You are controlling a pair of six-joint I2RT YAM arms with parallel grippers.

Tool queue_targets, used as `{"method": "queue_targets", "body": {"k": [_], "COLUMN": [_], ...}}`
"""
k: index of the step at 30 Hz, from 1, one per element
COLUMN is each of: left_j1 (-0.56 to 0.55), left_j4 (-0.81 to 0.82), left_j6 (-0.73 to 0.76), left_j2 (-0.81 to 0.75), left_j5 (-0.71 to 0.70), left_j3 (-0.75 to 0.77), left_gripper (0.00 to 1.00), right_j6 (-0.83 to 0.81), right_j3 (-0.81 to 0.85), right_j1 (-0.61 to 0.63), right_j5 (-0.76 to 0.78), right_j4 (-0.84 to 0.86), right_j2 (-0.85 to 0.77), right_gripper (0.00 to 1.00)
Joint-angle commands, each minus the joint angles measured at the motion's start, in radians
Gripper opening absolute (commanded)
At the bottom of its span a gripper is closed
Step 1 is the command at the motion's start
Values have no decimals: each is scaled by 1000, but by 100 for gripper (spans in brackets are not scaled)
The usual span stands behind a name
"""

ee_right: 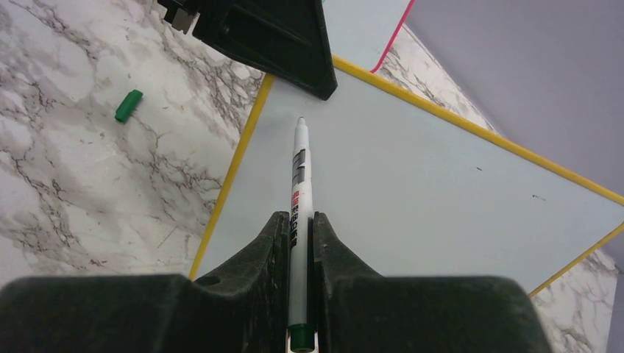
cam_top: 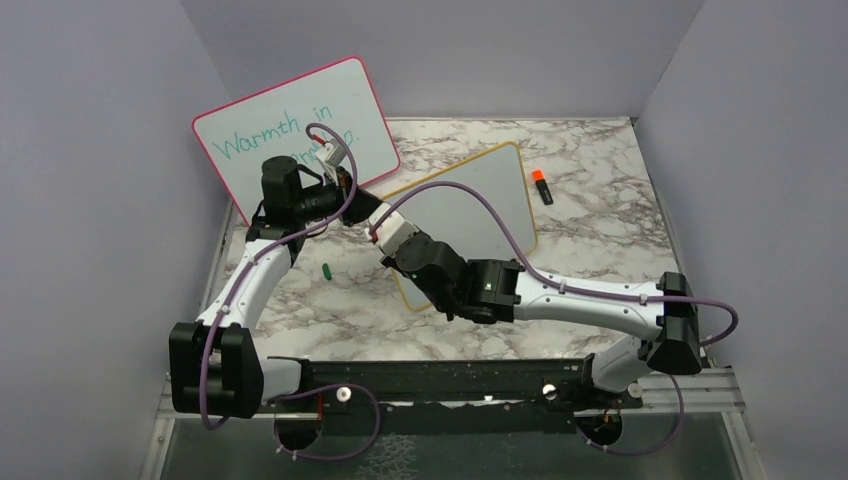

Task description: Write a sentence on the whiteboard

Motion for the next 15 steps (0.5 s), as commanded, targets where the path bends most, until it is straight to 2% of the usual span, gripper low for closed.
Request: {"method": "queue_targets", "body": {"k": [1,15], "left_j1": [-10,-12], "left_j4": [-53,-62], "left_j6": [53,62], "left_j2": [3,0], "left_j5": [-52,-52], "left_j3": [6,10], "left_gripper": [0,0], "right_j6": [-11,-5], "right_j3": [47,84], "right_j1": [5,5], "right_j5": [40,70], "right_j4": [-34,-73], "right_j2": [29,73], "right_gripper": [0,0]}}
